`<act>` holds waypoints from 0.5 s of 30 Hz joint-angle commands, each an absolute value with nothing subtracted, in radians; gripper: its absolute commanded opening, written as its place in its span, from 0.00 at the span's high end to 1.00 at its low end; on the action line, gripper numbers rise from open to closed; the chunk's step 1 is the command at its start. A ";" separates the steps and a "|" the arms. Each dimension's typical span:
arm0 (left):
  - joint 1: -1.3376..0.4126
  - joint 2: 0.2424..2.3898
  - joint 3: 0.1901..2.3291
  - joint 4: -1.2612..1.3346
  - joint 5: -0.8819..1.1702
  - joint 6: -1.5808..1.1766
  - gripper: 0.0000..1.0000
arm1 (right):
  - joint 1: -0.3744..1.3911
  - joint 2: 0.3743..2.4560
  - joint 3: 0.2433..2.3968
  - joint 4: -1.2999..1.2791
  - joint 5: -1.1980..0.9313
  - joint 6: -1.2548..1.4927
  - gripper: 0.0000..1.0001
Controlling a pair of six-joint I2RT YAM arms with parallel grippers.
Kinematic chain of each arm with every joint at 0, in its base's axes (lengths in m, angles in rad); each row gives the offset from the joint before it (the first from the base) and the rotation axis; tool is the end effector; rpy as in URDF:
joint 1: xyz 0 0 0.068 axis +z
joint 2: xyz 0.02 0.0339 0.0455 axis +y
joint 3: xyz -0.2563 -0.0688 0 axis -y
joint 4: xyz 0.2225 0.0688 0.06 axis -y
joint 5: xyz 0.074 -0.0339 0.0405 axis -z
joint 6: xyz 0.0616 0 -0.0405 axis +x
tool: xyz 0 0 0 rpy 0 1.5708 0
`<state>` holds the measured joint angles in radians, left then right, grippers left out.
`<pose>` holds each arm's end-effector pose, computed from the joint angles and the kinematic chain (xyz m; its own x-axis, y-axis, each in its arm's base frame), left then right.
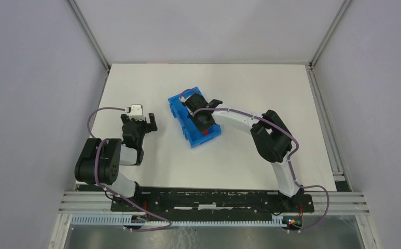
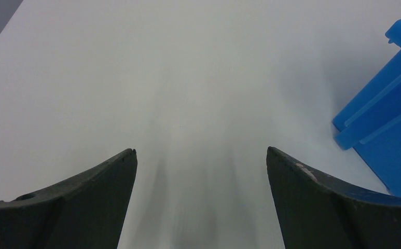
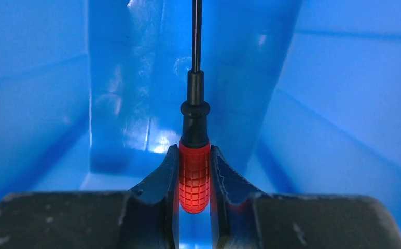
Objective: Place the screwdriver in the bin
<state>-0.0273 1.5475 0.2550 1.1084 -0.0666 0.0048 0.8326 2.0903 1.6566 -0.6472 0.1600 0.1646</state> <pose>0.2660 -0.0032 0.1475 -0.1832 0.0098 -0.9830 -0.0373 0.9992 0.0169 0.3019 0.3172 0.1780 -0.6972 -0.5259 -0.4872 -0.5733 0.8170 -0.0616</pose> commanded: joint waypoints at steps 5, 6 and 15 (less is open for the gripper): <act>-0.020 1.528 0.258 1.140 -0.052 -0.025 0.00 | 0.846 2.119 1.613 -0.479 0.208 0.200 0.61; -0.020 1.528 0.258 1.140 -0.052 -0.025 0.00 | 0.848 2.113 1.616 -0.489 0.211 0.204 0.59; -0.020 1.528 0.258 1.140 -0.051 -0.025 0.00 | 0.876 1.920 1.738 -0.553 0.292 0.175 0.56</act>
